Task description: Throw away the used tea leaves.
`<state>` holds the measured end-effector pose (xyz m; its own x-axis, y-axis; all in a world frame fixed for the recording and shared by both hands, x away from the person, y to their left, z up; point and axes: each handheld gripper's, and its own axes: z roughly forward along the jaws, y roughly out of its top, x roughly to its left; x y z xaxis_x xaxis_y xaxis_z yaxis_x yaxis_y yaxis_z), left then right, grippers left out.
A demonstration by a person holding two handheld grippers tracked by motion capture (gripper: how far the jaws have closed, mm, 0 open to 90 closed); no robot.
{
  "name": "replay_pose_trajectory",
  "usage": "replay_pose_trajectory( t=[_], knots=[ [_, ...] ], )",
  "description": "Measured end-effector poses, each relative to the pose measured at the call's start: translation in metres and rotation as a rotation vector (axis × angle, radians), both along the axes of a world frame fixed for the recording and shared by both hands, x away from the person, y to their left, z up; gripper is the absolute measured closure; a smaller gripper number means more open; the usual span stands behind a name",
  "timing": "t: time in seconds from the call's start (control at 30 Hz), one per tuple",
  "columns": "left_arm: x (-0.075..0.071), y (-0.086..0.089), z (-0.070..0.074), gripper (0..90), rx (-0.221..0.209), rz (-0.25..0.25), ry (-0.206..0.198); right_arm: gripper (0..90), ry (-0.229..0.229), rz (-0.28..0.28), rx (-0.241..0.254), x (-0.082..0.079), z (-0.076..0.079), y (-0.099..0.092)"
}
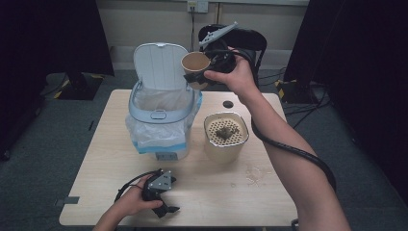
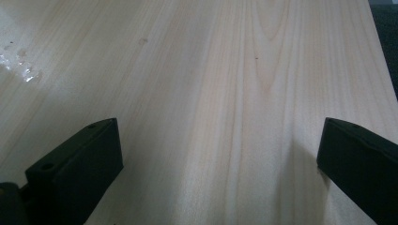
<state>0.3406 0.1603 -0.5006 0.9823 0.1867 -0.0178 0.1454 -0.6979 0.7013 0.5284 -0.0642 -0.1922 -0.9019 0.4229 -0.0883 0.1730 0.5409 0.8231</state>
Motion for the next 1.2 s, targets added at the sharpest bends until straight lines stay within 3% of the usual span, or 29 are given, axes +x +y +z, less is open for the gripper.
replay_pose_trajectory(
  t=[1.2],
  knots=[
    [0.0,0.0,0.001,0.0,0.004,0.002,0.003,26.2,0.032,0.096,-0.001,0.001,-0.023,0.064]
  ],
)
